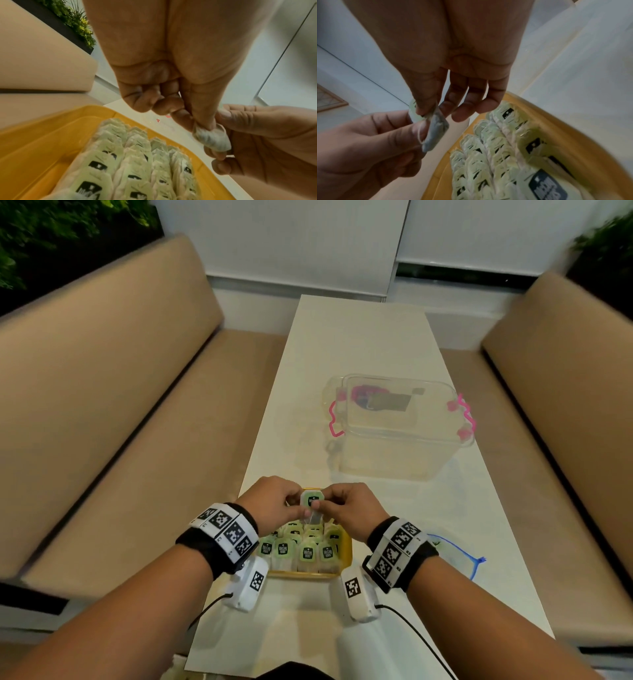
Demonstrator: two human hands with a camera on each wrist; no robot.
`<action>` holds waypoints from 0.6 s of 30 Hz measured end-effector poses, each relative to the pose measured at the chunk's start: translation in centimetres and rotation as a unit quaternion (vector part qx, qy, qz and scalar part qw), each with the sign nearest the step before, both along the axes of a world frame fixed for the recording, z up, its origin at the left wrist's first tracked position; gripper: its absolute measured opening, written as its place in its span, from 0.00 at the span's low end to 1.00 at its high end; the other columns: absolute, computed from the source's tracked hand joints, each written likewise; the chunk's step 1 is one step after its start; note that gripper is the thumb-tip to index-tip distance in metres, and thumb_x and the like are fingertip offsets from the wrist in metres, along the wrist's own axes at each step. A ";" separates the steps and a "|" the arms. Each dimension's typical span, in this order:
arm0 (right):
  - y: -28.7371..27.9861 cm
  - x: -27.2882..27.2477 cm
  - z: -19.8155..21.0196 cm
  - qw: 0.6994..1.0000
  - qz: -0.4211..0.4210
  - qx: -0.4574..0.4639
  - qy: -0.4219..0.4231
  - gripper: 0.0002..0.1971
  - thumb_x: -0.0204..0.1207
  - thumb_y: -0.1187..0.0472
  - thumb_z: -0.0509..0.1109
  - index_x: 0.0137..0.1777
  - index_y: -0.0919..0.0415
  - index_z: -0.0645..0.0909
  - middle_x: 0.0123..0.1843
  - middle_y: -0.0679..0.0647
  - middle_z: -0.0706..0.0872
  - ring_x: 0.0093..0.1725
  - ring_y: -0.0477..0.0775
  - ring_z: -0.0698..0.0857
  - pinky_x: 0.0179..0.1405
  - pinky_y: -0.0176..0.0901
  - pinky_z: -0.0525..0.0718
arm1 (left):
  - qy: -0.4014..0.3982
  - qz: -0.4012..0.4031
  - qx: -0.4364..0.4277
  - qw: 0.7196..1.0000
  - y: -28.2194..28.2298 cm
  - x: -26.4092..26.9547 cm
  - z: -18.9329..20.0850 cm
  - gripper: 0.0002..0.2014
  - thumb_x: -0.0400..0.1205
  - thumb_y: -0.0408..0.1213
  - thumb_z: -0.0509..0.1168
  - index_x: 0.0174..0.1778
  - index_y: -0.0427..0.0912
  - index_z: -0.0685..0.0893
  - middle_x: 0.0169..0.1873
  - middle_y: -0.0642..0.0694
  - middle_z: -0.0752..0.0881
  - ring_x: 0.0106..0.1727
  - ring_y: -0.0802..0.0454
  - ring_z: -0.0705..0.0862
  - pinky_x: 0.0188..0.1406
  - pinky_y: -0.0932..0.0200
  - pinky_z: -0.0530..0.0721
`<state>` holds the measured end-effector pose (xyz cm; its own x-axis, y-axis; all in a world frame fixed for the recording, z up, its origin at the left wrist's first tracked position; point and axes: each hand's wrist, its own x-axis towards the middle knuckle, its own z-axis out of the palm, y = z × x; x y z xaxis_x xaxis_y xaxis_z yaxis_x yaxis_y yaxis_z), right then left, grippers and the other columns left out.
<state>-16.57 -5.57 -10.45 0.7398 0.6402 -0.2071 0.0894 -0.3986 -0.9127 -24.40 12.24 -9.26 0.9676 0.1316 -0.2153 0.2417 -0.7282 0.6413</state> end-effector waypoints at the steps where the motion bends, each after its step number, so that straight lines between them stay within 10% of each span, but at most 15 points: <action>1: -0.1 0.0 -0.1 1.000 -0.007 -0.008 -0.007 0.04 0.75 0.57 0.77 0.40 0.54 0.88 0.33 0.47 0.88 0.32 0.44 0.83 0.36 0.38 0.82 | 0.018 -0.010 0.011 1.000 0.0 0.0 -0.1 0.11 0.74 0.49 0.77 0.35 0.46 0.85 0.29 0.52 0.83 0.31 0.55 0.78 0.36 0.56 0.79; 7: -1.6 1.1 -1.1 0.980 -0.085 -0.128 -0.125 0.08 0.76 0.53 0.74 0.52 0.54 0.84 0.45 0.50 0.86 0.41 0.48 0.83 0.41 0.39 0.78 | 0.154 -0.086 0.130 0.976 -1.6 -0.5 -2.0 0.13 0.75 0.47 0.76 0.34 0.44 0.81 0.36 0.46 0.86 0.34 0.52 0.80 0.33 0.59 0.76; 18: -2.5 0.7 -3.0 0.976 -0.079 -0.199 -0.034 0.19 0.76 0.66 0.65 0.66 0.55 0.72 0.42 0.55 0.88 0.39 0.57 0.88 0.44 0.55 0.90 | 0.239 -0.105 0.218 0.940 -4.8 -0.2 -3.2 0.15 0.73 0.44 0.77 0.55 0.47 0.89 0.47 0.49 0.90 0.49 0.47 0.88 0.51 0.55 0.88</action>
